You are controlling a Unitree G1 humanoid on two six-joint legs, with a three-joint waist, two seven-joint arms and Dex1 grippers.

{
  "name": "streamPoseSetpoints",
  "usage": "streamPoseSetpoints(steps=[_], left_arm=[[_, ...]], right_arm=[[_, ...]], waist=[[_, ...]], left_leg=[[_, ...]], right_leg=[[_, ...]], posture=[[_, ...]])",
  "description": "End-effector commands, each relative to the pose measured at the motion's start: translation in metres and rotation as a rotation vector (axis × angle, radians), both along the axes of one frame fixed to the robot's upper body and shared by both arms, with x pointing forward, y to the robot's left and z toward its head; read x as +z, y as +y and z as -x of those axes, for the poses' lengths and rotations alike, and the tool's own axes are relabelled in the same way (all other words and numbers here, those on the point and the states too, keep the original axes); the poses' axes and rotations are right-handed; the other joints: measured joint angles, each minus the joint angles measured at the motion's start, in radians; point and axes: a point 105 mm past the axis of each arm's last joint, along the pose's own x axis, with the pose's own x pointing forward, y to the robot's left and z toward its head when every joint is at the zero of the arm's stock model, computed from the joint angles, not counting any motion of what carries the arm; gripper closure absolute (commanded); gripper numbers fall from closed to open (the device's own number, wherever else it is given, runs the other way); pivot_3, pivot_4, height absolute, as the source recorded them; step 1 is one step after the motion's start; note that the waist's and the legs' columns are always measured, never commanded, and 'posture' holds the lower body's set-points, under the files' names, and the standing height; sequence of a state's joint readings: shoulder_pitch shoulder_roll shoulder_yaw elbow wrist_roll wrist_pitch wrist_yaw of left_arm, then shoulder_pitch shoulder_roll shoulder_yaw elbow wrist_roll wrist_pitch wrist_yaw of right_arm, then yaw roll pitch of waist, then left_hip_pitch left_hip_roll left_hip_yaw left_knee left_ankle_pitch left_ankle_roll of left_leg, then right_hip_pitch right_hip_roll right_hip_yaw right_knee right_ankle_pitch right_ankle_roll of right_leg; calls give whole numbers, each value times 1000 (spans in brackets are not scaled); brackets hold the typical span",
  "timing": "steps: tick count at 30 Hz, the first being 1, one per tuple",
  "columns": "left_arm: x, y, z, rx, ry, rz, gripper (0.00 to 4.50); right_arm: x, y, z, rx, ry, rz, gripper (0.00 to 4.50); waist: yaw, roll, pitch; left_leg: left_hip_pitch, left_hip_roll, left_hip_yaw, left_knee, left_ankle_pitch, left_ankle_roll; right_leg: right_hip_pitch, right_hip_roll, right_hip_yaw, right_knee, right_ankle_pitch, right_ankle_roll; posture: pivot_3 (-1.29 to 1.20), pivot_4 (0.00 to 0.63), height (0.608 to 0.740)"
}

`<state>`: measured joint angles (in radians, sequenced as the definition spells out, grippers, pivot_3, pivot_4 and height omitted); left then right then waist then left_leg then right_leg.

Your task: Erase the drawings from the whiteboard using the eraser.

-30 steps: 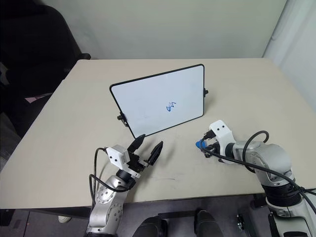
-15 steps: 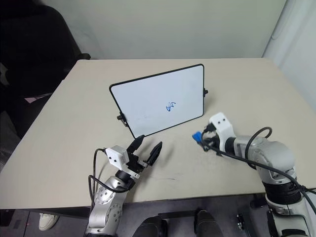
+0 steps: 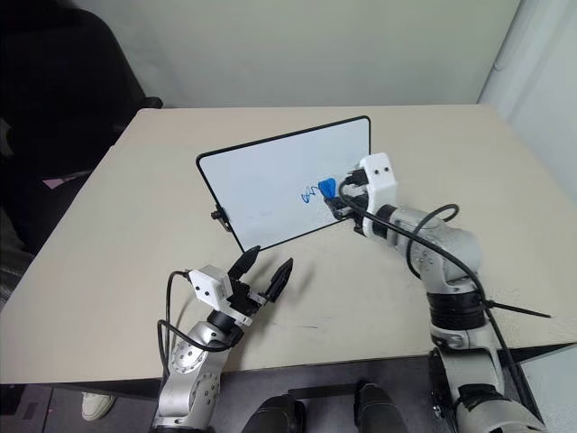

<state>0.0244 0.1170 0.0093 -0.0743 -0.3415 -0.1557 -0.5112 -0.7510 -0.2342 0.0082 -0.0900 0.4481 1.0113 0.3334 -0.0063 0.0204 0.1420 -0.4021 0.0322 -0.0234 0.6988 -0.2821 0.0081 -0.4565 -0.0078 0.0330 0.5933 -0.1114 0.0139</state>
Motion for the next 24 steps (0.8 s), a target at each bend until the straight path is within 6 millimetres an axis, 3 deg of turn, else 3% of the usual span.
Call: streamPoseSetpoints(steps=[1, 12, 24], left_arm=[[14, 4, 3, 17, -56, -3, 0], [16, 10, 8, 38, -56, -9, 0], [15, 9, 9, 35, -54, -12, 0]], right_arm=[[11, 11, -5, 4, -47, -39, 4472], [-1, 30, -27, -65, -21, -52, 4472], [-6, 23, -39, -173, -37, -14, 4472]], waist=[[0, 0, 0], [-3, 0, 0], [-8, 0, 0]], left_leg=[[-1, 0, 0, 0, 0, 0], [-3, 0, 0, 0, 0, -1], [-2, 1, 0, 1, 4, -1]], right_leg=[[-1, 0, 0, 0, 0, -1], [-4, 0, 0, 1, 2, -4], [-4, 0, 0, 1, 4, -3]], posture=[[0, 150, 740], [0, 150, 740], [0, 150, 740]])
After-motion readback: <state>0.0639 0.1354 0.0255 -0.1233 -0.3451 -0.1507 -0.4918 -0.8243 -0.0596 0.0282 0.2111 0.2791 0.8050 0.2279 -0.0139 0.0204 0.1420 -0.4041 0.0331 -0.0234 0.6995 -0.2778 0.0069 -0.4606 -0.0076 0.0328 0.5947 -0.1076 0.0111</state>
